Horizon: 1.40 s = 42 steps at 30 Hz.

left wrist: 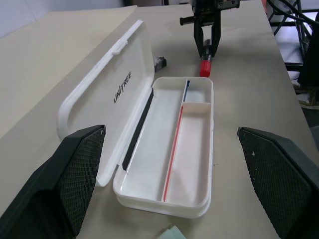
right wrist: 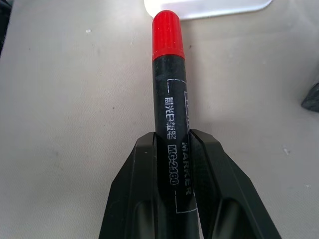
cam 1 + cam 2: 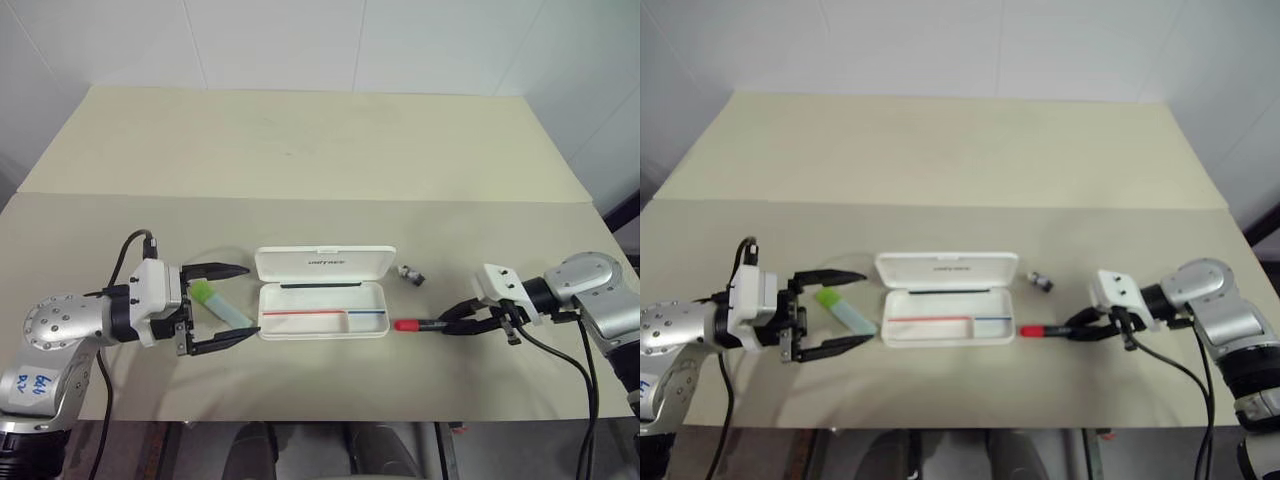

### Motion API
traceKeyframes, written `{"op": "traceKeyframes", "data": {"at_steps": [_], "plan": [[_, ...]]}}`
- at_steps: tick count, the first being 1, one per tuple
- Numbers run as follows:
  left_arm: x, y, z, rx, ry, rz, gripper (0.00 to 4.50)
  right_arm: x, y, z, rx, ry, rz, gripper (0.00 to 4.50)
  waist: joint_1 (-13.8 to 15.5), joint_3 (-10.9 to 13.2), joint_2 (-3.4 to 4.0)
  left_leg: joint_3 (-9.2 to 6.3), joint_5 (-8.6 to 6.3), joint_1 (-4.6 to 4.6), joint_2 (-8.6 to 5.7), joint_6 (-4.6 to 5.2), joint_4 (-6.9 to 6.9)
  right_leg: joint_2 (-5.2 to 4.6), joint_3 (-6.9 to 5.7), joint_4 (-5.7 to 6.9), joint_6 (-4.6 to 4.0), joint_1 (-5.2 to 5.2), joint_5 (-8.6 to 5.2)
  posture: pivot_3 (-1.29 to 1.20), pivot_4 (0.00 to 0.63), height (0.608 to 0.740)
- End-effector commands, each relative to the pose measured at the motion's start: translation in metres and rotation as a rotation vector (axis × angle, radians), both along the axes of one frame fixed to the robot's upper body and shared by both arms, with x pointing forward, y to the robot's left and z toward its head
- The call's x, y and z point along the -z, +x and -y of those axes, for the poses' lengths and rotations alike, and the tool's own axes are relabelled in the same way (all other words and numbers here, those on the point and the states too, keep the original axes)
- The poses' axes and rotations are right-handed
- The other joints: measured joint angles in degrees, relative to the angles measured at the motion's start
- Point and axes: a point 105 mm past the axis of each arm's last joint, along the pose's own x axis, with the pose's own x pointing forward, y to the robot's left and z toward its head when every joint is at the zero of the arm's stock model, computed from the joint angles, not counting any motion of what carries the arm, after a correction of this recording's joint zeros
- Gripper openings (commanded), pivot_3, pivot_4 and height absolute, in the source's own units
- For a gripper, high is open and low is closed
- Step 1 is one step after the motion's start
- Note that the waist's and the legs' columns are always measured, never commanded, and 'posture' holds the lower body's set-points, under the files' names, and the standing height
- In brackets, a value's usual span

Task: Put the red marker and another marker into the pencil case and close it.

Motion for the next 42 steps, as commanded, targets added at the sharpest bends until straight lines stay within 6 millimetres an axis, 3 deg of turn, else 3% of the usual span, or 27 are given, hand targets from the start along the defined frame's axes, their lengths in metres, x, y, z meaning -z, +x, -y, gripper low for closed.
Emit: {"op": "traceKeyframes", "data": {"at_steps": [1,5,9,15,24,32,42], "plan": [[-0.005,-0.001,0.002,0.021,0.006,0.033,4.50,-0.024,-0.001,0.015,0.007,0.024,0.037,0.59,0.0,0.0,0.00,0.00,0.00,0.00,0.00,0.00,0.01,0.00,0.00,0.00,0.00,0.00,0.00,0.00,0.150,0.740],[-0.004,-0.001,-0.001,0.030,-0.004,0.026,4.50,-0.050,0.002,0.008,0.040,0.125,0.090,0.59,0.0,0.0,0.01,0.00,0.00,0.00,0.00,0.00,-0.01,0.00,0.00,0.00,0.00,0.01,0.00,0.00,0.150,0.740],[-0.003,0.002,-0.008,0.018,-0.014,0.029,4.50,-0.062,-0.006,-0.013,0.016,0.185,0.084,0.59,-0.1,0.0,0.02,-0.02,0.00,0.03,0.05,0.00,-0.02,0.04,-0.01,0.06,0.09,-0.01,0.05,0.00,0.150,0.740],[0.000,0.008,-0.017,-0.007,-0.002,0.031,4.50,-0.071,-0.013,-0.074,-0.007,0.263,0.114,0.59,-0.1,0.0,0.02,-0.05,-0.02,0.01,0.07,-0.03,-0.04,0.07,-0.05,0.10,0.08,-0.07,0.04,0.00,0.150,0.740],[0.001,0.007,-0.018,-0.013,0.003,0.032,4.50,-0.075,-0.015,-0.136,-0.028,0.321,0.211,0.59,0.1,0.0,0.01,-0.04,-0.05,-0.06,0.07,-0.08,-0.15,0.07,-0.07,0.05,0.08,-0.16,0.04,0.00,0.150,0.740],[0.000,0.008,-0.018,-0.021,0.009,0.036,4.50,-0.051,0.001,-0.160,-0.022,0.160,0.336,0.59,0.2,0.0,0.01,0.00,-0.05,-0.06,0.06,-0.09,-0.53,0.07,-0.09,0.00,0.15,-0.34,0.07,0.00,0.150,0.740],[0.000,0.008,-0.018,-0.029,0.012,0.041,4.50,-0.048,-0.001,-0.168,-0.050,0.134,0.347,0.59,0.1,0.0,0.00,0.00,-0.04,-0.07,0.11,-0.10,-0.81,0.13,-0.16,0.01,0.13,-0.50,0.01,0.00,0.150,0.740]]}}
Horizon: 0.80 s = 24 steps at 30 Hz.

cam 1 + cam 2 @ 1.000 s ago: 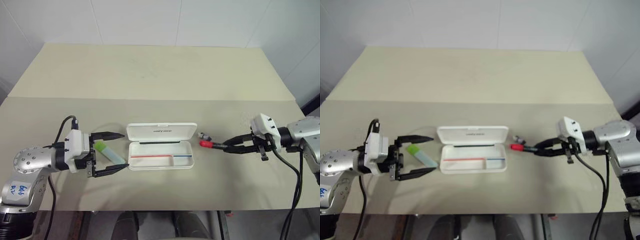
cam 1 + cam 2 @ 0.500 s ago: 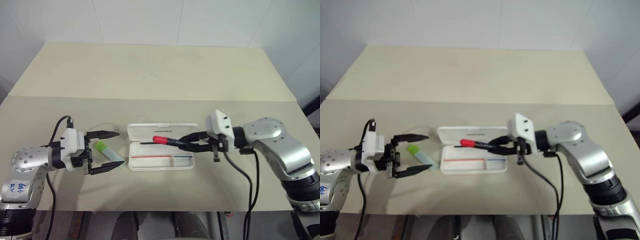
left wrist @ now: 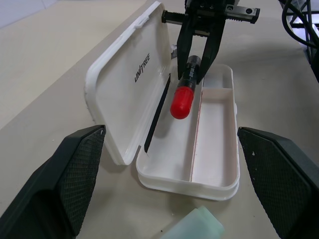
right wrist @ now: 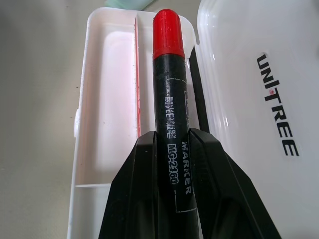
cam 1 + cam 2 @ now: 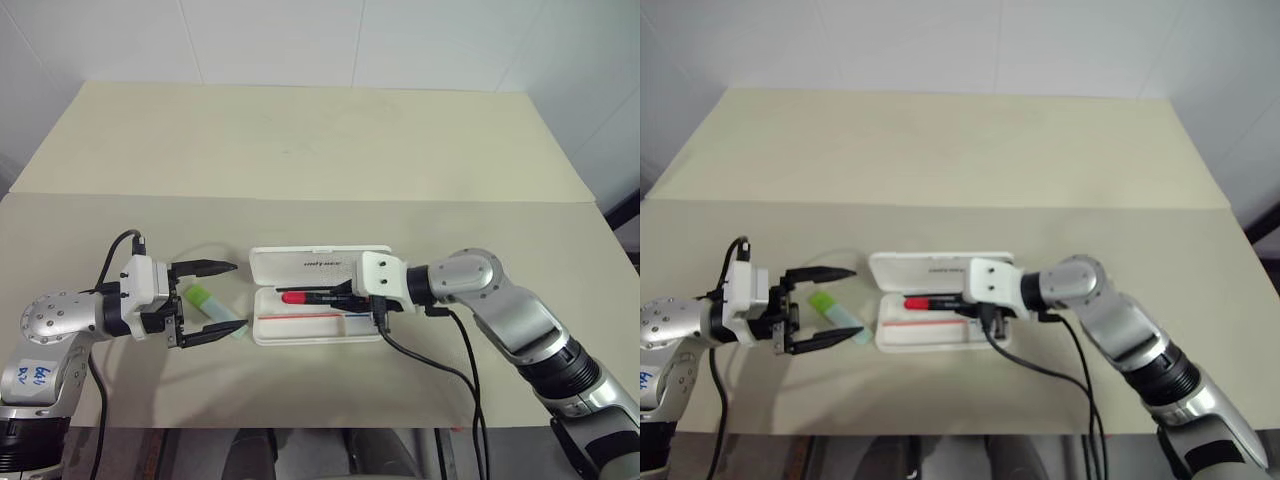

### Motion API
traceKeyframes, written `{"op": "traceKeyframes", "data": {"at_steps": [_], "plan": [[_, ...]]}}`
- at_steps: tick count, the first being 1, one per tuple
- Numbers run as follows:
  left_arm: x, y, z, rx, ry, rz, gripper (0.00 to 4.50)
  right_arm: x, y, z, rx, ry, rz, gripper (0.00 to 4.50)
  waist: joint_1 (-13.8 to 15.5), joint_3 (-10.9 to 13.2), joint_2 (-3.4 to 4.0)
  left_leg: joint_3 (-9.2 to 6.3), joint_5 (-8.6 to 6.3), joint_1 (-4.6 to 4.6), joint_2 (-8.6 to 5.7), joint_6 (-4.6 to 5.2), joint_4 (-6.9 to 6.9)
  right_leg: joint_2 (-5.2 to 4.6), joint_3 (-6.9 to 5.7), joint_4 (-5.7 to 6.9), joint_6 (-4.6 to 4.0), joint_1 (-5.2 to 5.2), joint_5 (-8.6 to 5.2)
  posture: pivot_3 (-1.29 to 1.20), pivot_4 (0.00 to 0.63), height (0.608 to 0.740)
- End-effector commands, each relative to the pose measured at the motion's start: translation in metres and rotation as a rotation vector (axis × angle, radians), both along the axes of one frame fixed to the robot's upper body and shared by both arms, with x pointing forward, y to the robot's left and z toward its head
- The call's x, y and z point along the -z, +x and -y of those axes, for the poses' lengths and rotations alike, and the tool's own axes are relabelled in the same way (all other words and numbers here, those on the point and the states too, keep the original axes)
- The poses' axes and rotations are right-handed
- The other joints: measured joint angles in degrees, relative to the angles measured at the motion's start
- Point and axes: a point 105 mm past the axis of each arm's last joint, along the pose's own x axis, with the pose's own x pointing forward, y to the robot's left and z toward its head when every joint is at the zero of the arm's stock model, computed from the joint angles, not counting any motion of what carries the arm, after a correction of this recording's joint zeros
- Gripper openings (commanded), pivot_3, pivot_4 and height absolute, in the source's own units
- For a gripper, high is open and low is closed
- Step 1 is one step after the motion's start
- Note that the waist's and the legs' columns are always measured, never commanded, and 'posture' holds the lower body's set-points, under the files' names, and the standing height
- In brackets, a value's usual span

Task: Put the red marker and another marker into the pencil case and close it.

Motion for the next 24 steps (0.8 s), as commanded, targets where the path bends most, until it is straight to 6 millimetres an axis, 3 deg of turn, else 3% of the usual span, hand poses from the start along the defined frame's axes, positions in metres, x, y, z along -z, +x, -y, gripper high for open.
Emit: {"op": "traceKeyframes", "data": {"at_steps": [1,12,18,24], "plan": [[-0.009,-0.003,0.000,0.005,0.023,0.048,4.50,-0.012,-0.002,-0.003,-0.027,0.011,0.049,0.59,0.0,0.0,0.00,0.00,0.00,0.00,0.00,0.00,0.01,0.00,0.00,0.01,0.00,0.00,0.00,0.00,0.150,0.740],[-0.008,-0.003,0.005,0.008,0.015,0.052,4.50,-0.020,-0.009,-0.005,-0.045,0.061,0.021,4.47,0.0,0.0,0.00,0.00,0.00,0.01,0.00,0.00,0.03,0.00,0.00,0.05,0.00,0.00,0.00,0.00,0.150,0.740],[-0.006,-0.003,-0.001,-0.025,0.020,0.044,4.50,-0.031,-0.025,0.001,-0.103,0.154,-0.080,4.47,0.1,0.0,-0.01,-0.01,0.00,0.01,0.00,0.00,0.04,0.00,-0.01,0.05,0.01,0.02,0.00,0.00,0.150,0.740],[-0.005,0.005,-0.022,-0.076,0.096,0.056,4.50,-0.049,-0.040,0.018,-0.179,0.275,-0.188,4.47,0.0,0.0,-0.01,-0.03,0.00,0.02,0.00,0.00,0.04,0.01,-0.04,0.06,0.01,0.05,0.00,0.00,0.150,0.740]]}}
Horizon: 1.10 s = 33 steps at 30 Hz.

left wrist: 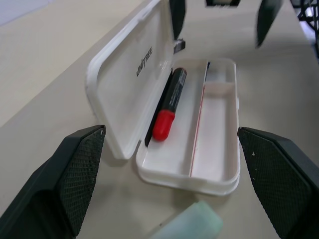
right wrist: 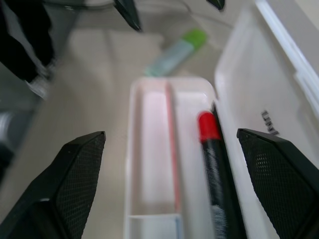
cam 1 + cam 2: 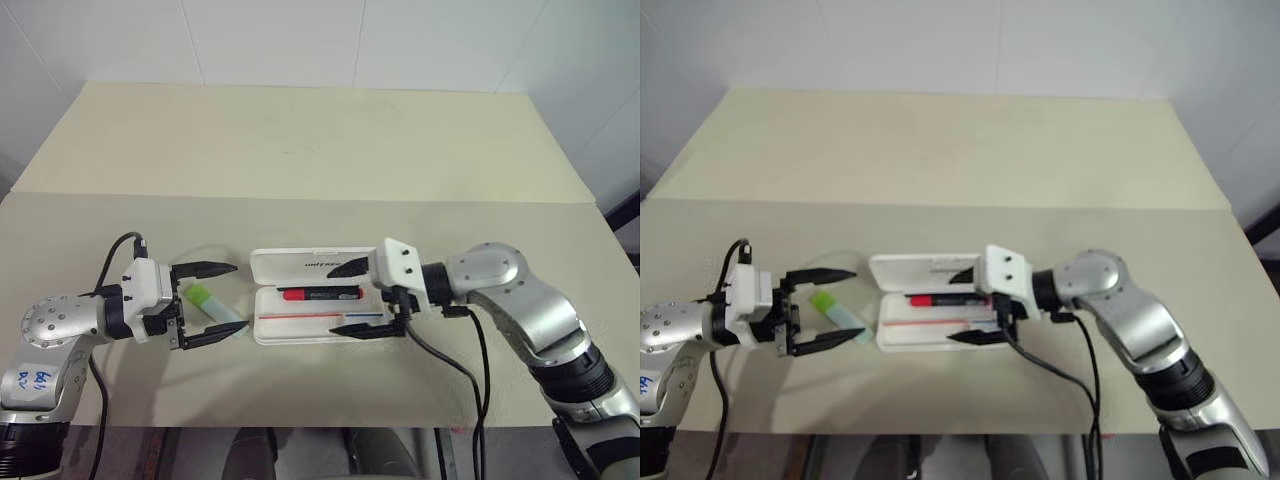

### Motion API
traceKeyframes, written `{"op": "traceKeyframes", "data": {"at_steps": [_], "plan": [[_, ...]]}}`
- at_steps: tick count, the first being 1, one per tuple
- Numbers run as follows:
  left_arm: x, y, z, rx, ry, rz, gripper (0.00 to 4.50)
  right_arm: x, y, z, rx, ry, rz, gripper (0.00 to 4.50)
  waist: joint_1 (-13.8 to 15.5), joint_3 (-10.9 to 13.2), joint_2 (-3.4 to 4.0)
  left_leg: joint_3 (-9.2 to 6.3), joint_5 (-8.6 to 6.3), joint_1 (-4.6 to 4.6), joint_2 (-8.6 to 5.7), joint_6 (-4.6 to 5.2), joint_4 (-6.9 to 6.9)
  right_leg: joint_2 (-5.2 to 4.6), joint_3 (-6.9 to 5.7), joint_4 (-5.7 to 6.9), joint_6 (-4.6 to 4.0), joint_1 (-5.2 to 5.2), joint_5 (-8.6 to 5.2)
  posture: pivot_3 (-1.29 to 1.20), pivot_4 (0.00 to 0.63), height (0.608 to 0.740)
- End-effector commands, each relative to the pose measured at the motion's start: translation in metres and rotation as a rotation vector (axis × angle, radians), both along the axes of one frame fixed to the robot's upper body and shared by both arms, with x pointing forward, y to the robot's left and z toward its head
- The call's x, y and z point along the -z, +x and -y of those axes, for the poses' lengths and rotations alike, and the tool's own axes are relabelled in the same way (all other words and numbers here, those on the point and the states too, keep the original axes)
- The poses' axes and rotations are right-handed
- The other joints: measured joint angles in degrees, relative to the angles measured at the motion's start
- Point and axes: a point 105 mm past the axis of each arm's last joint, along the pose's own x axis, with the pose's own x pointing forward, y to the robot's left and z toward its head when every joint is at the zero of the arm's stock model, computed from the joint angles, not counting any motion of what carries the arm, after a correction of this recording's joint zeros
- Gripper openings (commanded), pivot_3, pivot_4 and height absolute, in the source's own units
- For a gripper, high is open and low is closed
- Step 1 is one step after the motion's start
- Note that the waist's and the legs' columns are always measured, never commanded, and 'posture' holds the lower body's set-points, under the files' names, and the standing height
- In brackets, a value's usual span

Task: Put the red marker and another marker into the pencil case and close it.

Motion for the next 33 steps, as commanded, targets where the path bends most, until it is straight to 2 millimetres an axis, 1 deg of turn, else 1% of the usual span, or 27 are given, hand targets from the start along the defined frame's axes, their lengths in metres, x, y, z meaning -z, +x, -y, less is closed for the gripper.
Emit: {"op": "traceKeyframes", "data": {"at_steps": [1,4,6,8,11,15,19,25,29,32,33], "plan": [[-0.008,0.004,-0.018,-0.026,0.072,0.042,4.50,-0.020,-0.011,0.013,-0.045,0.068,-0.016,4.47,0.0,0.0,0.00,0.00,0.00,0.00,0.00,0.00,0.00,0.00,0.00,0.00,0.00,0.00,0.00,0.00,0.150,0.740],[-0.004,0.008,-0.034,-0.027,0.142,0.014,4.50,-0.024,-0.015,0.029,-0.057,0.099,-0.057,4.47,0.0,0.0,0.00,0.00,0.00,0.00,0.00,0.00,-0.01,0.00,-0.02,-0.02,-0.01,0.00,0.00,0.00,0.150,0.740],[-0.002,0.011,-0.043,-0.021,0.181,-0.012,4.50,-0.021,-0.018,0.040,-0.062,0.087,-0.079,4.47,0.1,0.0,0.00,0.01,0.00,0.00,-0.01,0.00,-0.03,-0.01,-0.03,-0.05,-0.02,0.01,-0.01,0.00,0.150,0.740],[-0.001,0.012,-0.046,0.014,0.204,-0.040,4.50,-0.016,-0.019,0.050,-0.058,0.063,-0.090,4.47,0.1,0.0,0.00,0.02,0.00,-0.01,-0.01,0.00,-0.05,-0.02,-0.03,-0.10,-0.01,0.01,-0.01,0.00,0.150,0.740],[0.000,0.013,-0.046,0.088,0.223,-0.082,4.50,-0.012,-0.014,0.063,-0.008,0.044,-0.087,4.47,0.1,0.0,0.00,0.05,0.00,-0.03,-0.01,0.00,-0.04,-0.02,-0.03,-0.11,-0.01,0.02,-0.01,0.00,0.150,0.740],[0.008,0.015,-0.048,0.166,0.251,-0.137,4.50,-0.011,-0.011,0.069,0.041,0.052,-0.078,4.47,-0.1,0.0,0.00,0.06,0.00,0.00,-0.01,0.00,-0.03,0.00,-0.01,-0.07,0.00,0.02,-0.01,0.00,0.150,0.740],[0.020,0.022,-0.051,0.224,0.315,-0.189,4.50,-0.009,-0.014,0.072,0.066,0.066,-0.085,4.47,0.2,0.0,0.00,0.01,0.00,0.00,0.01,0.00,-0.01,0.04,-0.04,0.00,0.00,0.00,-0.02,0.00,0.150,0.740],[0.035,0.036,-0.047,0.296,0.435,-0.221,4.50,-0.008,-0.016,0.080,0.121,0.068,-0.083,4.47,0.3,0.0,0.00,0.03,0.00,-0.04,-0.01,0.00,0.05,0.01,-0.02,0.01,0.04,0.00,-0.02,0.00,0.150,0.740],[0.040,0.043,-0.043,0.337,0.487,-0.228,4.50,-0.009,-0.016,0.083,0.148,0.068,-0.073,4.47,0.1,0.0,0.00,0.02,0.00,-0.02,-0.01,0.00,0.10,0.03,0.00,0.10,0.04,0.00,-0.02,0.00,0.150,0.740],[0.044,0.046,-0.040,0.368,0.518,-0.236,3.94,-0.009,-0.016,0.087,0.170,0.066,-0.067,4.50,0.2,0.0,0.00,0.03,0.00,-0.01,-0.01,0.00,0.12,0.05,0.01,0.16,0.05,0.00,-0.03,0.00,0.150,0.740],[0.045,0.046,-0.039,0.374,0.521,-0.238,3.62,-0.009,-0.017,0.088,0.173,0.065,-0.066,4.50,0.3,0.0,0.01,0.02,0.00,0.00,-0.01,0.00,0.13,0.04,0.01,0.20,0.05,0.00,-0.04,0.00,0.150,0.740]]}}
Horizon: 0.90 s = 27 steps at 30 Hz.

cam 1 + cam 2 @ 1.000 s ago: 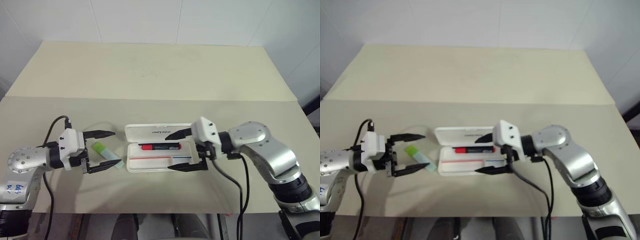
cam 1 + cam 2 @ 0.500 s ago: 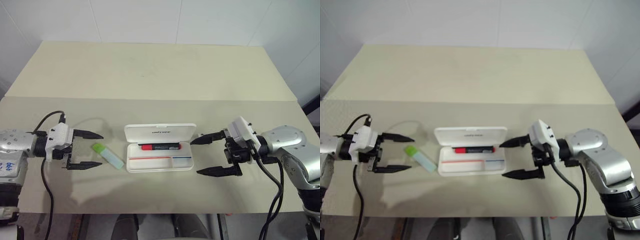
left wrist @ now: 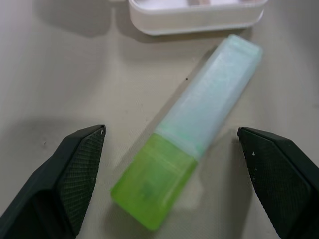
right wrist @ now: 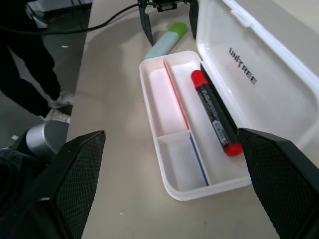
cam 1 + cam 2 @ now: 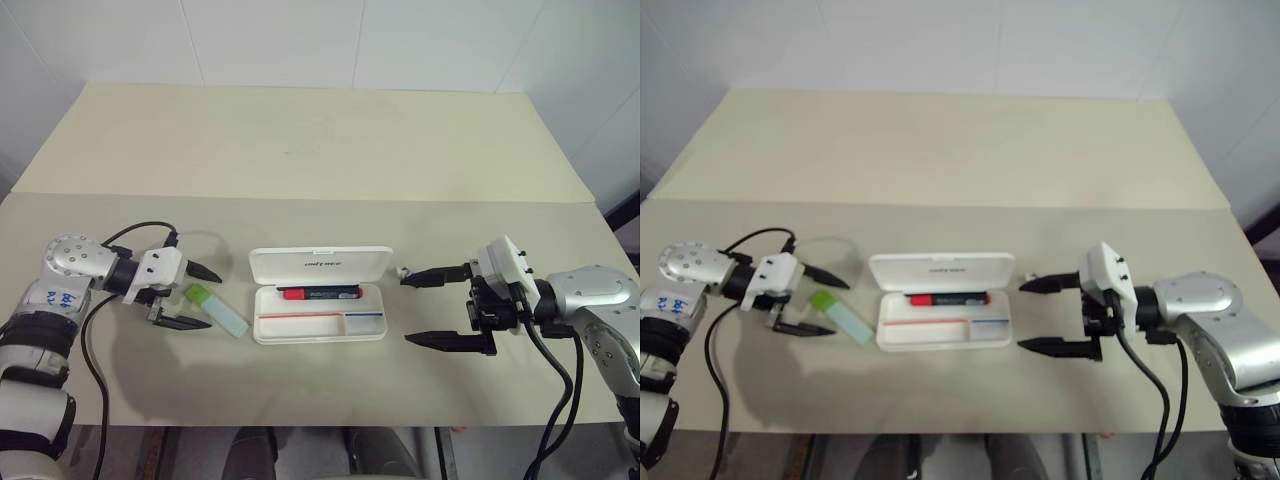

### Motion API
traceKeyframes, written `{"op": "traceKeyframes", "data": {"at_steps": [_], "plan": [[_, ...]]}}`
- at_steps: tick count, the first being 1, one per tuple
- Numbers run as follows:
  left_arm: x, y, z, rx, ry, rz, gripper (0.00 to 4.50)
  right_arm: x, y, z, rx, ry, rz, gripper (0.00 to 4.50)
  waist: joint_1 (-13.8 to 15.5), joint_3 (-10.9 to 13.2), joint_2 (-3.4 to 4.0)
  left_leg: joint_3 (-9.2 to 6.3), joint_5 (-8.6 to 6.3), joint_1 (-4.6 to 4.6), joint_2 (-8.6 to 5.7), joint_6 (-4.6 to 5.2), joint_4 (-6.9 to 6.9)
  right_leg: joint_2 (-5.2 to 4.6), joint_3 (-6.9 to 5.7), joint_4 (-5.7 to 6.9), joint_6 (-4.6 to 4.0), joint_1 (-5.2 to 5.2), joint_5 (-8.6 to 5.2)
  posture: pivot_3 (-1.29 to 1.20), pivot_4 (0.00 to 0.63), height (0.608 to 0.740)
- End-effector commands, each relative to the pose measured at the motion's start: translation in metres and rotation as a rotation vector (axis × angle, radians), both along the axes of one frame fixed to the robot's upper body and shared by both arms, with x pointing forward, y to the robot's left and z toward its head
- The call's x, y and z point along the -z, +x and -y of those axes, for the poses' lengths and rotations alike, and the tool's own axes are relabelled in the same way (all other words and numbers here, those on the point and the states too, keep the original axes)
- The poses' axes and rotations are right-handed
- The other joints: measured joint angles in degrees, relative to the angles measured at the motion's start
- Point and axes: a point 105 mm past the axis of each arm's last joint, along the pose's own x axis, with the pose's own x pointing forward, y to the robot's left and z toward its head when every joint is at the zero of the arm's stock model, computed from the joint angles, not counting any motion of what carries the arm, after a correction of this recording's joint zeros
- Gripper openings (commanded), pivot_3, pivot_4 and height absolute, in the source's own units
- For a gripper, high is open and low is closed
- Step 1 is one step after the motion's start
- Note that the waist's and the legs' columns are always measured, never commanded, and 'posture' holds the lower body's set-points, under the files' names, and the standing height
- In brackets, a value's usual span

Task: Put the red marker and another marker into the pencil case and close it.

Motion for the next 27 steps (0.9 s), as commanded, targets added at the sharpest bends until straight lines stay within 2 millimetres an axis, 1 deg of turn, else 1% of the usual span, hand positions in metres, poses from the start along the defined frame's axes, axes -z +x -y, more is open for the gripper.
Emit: {"op": "traceKeyframes", "data": {"at_steps": [1,2,6,8,9,14,16,18,19,23,25,27], "plan": [[0.005,-0.010,-0.001,0.095,0.040,-0.073,3.30,-0.012,-0.004,0.004,0.008,0.005,0.054,4.50,0.1,0.0,0.01,0.00,0.00,0.01,-0.01,0.00,0.01,0.00,0.01,0.04,0.01,0.00,-0.01,0.00,0.150,0.740],[0.005,-0.009,0.000,0.098,0.036,-0.071,3.06,-0.012,-0.003,0.005,0.015,0.004,0.056,4.50,0.2,0.0,0.01,-0.02,0.01,0.02,-0.01,0.02,0.06,0.00,0.01,0.10,0.01,0.00,-0.01,0.00,0.150,0.740],[0.003,-0.006,0.001,0.099,0.020,-0.058,1.82,-0.012,-0.002,0.008,0.033,0.000,0.062,4.50,0.4,0.0,0.01,-0.05,0.11,0.05,-0.04,0.07,0.30,-0.01,0.01,0.23,0.01,0.10,0.01,0.00,0.150,0.740],[0.001,-0.005,0.001,0.090,0.010,-0.047,1.26,-0.012,-0.001,0.010,0.040,-0.001,0.065,4.50,0.4,0.0,0.02,-0.05,0.12,0.06,-0.05,0.08,0.52,-0.02,0.04,0.23,-0.38,0.19,-0.17,0.00,0.150,0.740],[0.000,-0.005,0.000,0.085,0.005,-0.040,1.08,-0.012,-0.001,0.011,0.041,-0.001,0.066,4.50,0.3,0.0,0.01,-0.05,0.12,0.05,-0.05,0.08,0.68,-0.03,0.06,0.23,-0.65,0.25,-0.30,0.00,0.150,0.740],[-0.009,-0.005,-0.004,0.060,-0.033,-0.007,1.09,-0.012,0.001,0.014,0.047,-0.003,0.071,4.50,0.0,0.0,-0.02,0.01,0.12,0.01,-0.09,0.08,0.85,-0.09,0.17,0.12,-0.57,0.35,-0.22,0.00,0.150,0.740],[-0.017,-0.007,-0.004,0.050,-0.075,0.004,1.09,-0.012,0.003,0.015,0.047,-0.002,0.072,4.50,0.0,0.0,-0.02,0.00,0.12,0.00,-0.09,0.08,0.77,-0.09,0.16,0.12,-0.52,0.30,-0.20,0.00,0.150,0.740],[-0.028,-0.010,-0.002,0.040,-0.132,0.020,1.09,-0.012,0.004,0.016,0.048,-0.004,0.073,4.50,-0.1,0.0,-0.02,0.00,0.08,-0.01,-0.07,0.04,0.70,-0.07,0.14,0.17,-0.19,0.24,-0.04,0.00,0.150,0.740],[-0.031,-0.011,-0.002,0.037,-0.146,0.023,1.09,-0.011,0.004,0.016,0.048,-0.004,0.073,4.50,-0.1,0.0,-0.02,0.00,0.04,-0.01,-0.03,0.04,0.67,-0.04,0.12,0.19,0.23,0.21,0.16,0.00,0.150,0.740],[-0.061,-0.020,0.001,0.006,-0.234,0.078,1.09,-0.011,0.006,0.020,0.060,-0.005,0.072,4.50,0.0,0.0,-0.01,-0.04,-0.07,-0.06,0.08,0.03,0.58,0.01,0.01,0.24,0.13,0.11,-0.02,0.00,0.150,0.740],[-0.073,-0.024,0.009,0.014,-0.275,0.097,1.09,-0.011,0.007,0.021,0.065,-0.010,0.072,4.50,0.0,0.0,-0.01,-0.04,-0.12,-0.07,0.09,0.00,0.58,0.02,-0.01,0.23,0.12,0.11,-0.07,0.00,0.150,0.740],[-0.086,-0.030,0.022,0.031,-0.317,0.111,1.09,-0.010,0.009,0.022,0.070,-0.013,0.073,4.50,0.0,0.0,-0.01,-0.02,-0.15,-0.07,0.08,-0.01,0.62,0.00,-0.01,0.23,0.14,0.13,-0.11,0.00,0.150,0.740]]}}
